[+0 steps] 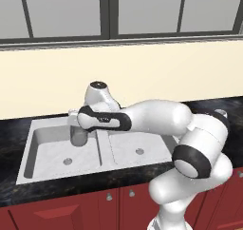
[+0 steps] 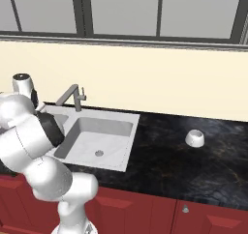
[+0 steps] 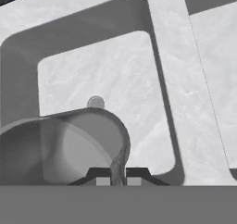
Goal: Move any existing items from the left basin to the right basin for drying. Then move the mug from the counter to the left basin of the sink for washing.
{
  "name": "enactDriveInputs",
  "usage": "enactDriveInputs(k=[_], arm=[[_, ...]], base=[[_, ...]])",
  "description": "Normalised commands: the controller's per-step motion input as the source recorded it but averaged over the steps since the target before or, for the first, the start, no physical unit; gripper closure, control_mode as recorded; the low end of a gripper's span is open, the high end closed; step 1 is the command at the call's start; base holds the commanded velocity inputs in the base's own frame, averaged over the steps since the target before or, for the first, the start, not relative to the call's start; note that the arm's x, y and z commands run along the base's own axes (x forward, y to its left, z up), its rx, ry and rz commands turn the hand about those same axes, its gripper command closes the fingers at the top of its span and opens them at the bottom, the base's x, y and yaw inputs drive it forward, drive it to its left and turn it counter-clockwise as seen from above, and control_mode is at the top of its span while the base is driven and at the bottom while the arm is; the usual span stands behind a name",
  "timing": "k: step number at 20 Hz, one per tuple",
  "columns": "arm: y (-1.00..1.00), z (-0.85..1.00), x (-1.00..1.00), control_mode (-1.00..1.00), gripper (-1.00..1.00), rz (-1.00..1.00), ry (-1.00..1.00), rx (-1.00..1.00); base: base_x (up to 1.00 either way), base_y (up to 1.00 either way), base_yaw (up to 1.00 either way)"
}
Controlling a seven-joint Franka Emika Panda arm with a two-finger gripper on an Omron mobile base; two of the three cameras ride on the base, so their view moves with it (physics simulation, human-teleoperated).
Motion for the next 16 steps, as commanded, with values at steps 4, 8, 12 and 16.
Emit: enactDriveInputs(k=[4,8,12,16], arm=[[-0.75,0.54,-0.49,-1.0,1.0,0.08,0.0,0.0],[-0.76,0.28,-0.71,-1.0,1.0,0.06,0.0,0.0],[-0.88,0.03,-0.38,-1.0,1.0,0.05,0.0,0.0],[-0.92,0.0,-0.01,-1.0,1.0,0.07,0.0,-0.01]], base=[[0.0,0.0,0.0],[0.0,0.0,0.0],[0.0,0.0,0.0],[0.0,0.0,0.0]])
